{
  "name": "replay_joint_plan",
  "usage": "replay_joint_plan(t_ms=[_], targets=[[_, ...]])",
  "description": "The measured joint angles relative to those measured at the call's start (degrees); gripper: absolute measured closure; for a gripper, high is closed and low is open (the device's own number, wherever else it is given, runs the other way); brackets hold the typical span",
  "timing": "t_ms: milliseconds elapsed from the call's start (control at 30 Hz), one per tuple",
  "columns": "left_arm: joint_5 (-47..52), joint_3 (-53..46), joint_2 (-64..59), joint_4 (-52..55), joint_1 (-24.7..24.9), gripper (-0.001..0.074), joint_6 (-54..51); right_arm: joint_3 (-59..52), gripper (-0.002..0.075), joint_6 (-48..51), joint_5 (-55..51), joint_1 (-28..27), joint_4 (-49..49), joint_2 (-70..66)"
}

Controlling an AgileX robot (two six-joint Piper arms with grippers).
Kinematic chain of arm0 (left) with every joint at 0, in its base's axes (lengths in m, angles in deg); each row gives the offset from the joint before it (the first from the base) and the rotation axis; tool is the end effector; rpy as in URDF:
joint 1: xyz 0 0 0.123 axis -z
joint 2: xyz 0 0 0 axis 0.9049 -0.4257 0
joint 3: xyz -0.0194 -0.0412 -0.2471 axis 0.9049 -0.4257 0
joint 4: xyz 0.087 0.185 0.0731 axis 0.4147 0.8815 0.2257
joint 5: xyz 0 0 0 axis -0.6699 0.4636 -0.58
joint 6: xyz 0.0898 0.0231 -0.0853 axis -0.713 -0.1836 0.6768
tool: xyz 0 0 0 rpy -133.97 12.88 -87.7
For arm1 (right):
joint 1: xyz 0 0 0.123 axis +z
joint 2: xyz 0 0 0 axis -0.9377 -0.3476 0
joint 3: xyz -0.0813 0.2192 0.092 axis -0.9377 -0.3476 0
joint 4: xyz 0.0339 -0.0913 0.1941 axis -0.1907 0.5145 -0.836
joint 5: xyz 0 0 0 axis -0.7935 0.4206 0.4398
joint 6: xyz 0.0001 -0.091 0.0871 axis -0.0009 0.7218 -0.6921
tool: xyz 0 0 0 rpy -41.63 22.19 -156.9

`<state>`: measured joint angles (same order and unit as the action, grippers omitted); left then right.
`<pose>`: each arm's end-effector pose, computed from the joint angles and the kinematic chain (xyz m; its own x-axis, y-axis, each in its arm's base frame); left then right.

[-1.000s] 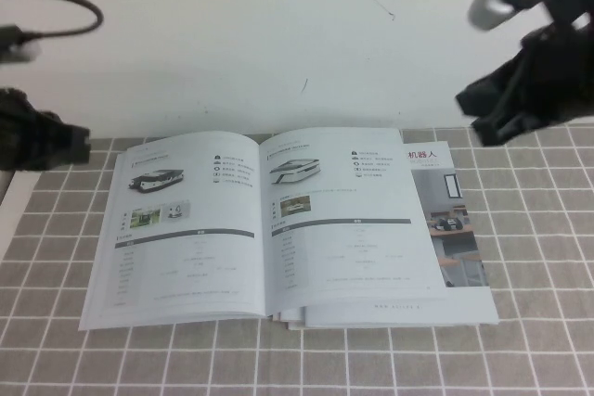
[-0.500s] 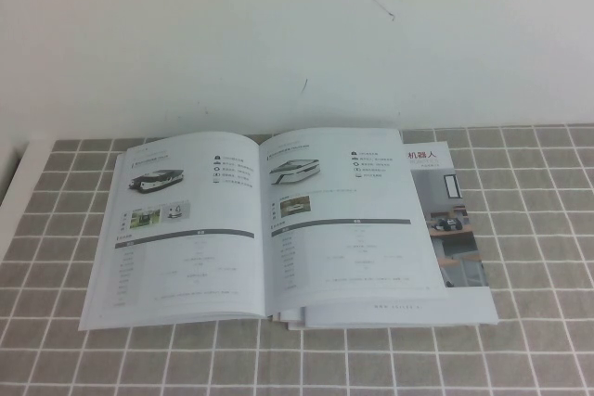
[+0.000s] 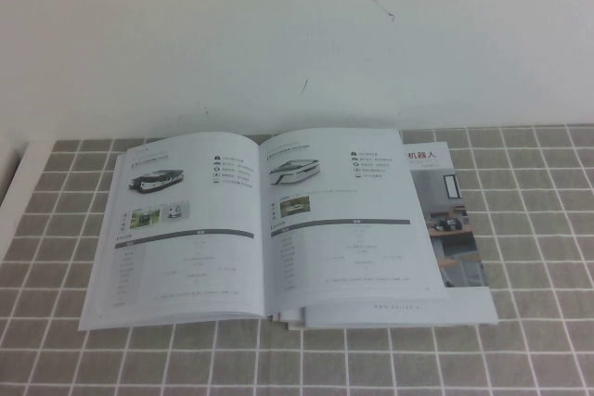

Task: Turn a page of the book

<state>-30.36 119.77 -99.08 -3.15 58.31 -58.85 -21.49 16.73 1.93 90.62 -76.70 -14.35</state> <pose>0.0484 -0.0485 0.3458 0.0224 0.1096 -0.9937 0.3208 0.9406 0.1110 0.1009 0.0537 0.3832 0.2122 -0.1953 -0.9575 -0.4179 0.8676 -0.2696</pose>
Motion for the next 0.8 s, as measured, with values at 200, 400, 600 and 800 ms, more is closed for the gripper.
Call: replay_joint_plan(t_ms=[200, 400, 600, 800], targets=[[0.1, 0.0, 1.3, -0.1, 2.4, 0.0738, 0.5, -0.1, 0.0636, 0.0, -25.3, 0.0, -0.1, 0.9], [0.1, -0.1, 1.3, -0.1, 6.1, 0.0738, 0.7, -0.5, 0.0636, 0.0, -36.3, 0.0, -0.1, 0.9], [0.1, -0.1, 1.3, -0.1, 6.7, 0.0738, 0.7, -0.5, 0.0636, 0.0, -37.0, 0.0, -0.1, 0.9], [0.1, -0.1, 1.3, -0.1, 6.7, 0.0738, 0.7, -0.5, 0.0636, 0.0, -37.1, 0.0, -0.1, 0.9]])
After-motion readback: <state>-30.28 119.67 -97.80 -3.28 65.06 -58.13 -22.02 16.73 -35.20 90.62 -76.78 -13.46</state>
